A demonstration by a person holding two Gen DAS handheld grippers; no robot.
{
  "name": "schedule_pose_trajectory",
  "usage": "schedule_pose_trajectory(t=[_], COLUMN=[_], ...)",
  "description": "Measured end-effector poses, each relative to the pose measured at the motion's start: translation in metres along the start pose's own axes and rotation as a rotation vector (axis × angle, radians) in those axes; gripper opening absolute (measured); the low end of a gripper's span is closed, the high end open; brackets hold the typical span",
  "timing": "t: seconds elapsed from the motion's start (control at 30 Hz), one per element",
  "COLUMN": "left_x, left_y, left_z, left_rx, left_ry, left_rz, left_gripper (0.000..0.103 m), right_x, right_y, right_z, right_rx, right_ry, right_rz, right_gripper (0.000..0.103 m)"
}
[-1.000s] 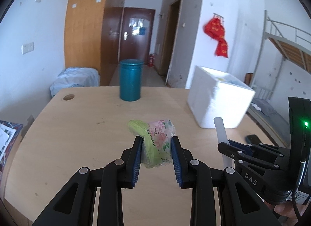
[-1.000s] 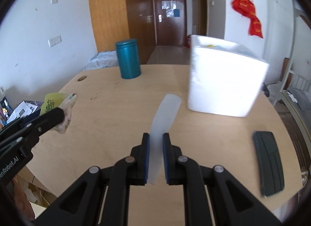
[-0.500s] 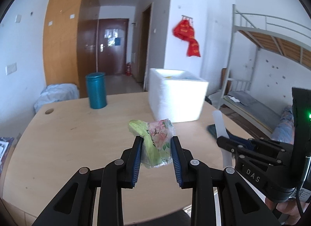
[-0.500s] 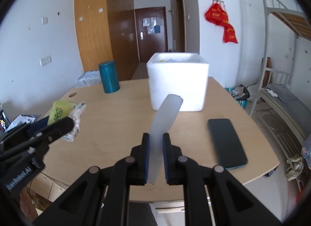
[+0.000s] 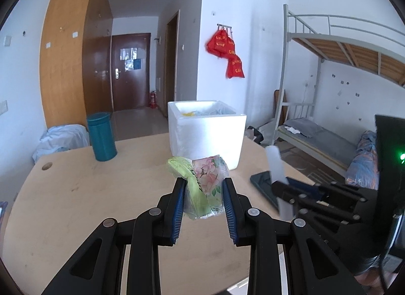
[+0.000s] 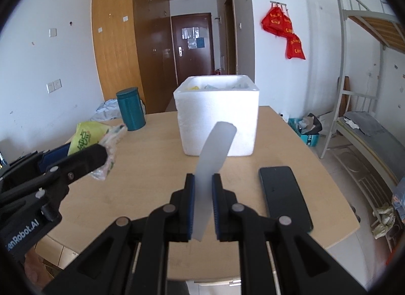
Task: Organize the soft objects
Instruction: 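Carry the tissue pack and foam tube over the white foam box with both tools, then lower the tissue pack and foam tube into the box and open both tools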
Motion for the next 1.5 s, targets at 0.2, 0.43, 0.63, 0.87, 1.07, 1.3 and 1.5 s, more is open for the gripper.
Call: schedule_pose_trajectory(t=[0.2,0.43,0.63,0.87,1.07,1.3,1.5], left_x=[0.027,0.055,0.07,0.086,0.101,0.122,0.143], left_y=[-0.017,-0.034,-0.047,-0.062,-0.074,-0.086,-0.1], left_z=[0.004,0.018,0.024,0.027,0.031,0.035,0.031], left_rx=[0.012,0.002,-0.004,-0.018,-0.014,-0.018,-0.016], left_ry=[0.008,0.018,0.026,0.045,0.053,0.068,0.116], left_rz=[0.022,0.03,0.026,0.028,0.031,0.04,0.048], left_gripper=[0.031,0.031,0.031,0.031,0.031,0.031,0.031], right_x=[0.023,0.036,0.043,0.054,0.065,0.084,0.099], right_y=[-0.017,-0.034,-0.05,-0.068,-0.086,-0.103,-0.122], right_z=[-0.004,-0.008,-0.013,-0.013,-0.016,-0.025,-0.029], right_rx=[-0.004,-0.008,-0.01,-0.033,-0.035,-0.036,-0.041], right_ry=[0.011,0.026,0.035,0.048,0.044,0.044,0.04], right_rz=[0.001,-0.001,-0.004,-0.007,-0.013,-0.008,-0.015], right_gripper=[0.016,0.016,0.016,0.016,0.016,0.016,0.016])
Point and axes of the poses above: each gripper's, at about its wrist camera, not at the fingertips, and x roughly the way its jaws point, z to its left, y to its underside, the point moved 9 cm from there along x, roughly the way its jaws point, and after that the axes turned 5 degrees about y, right-handed, at the moved point
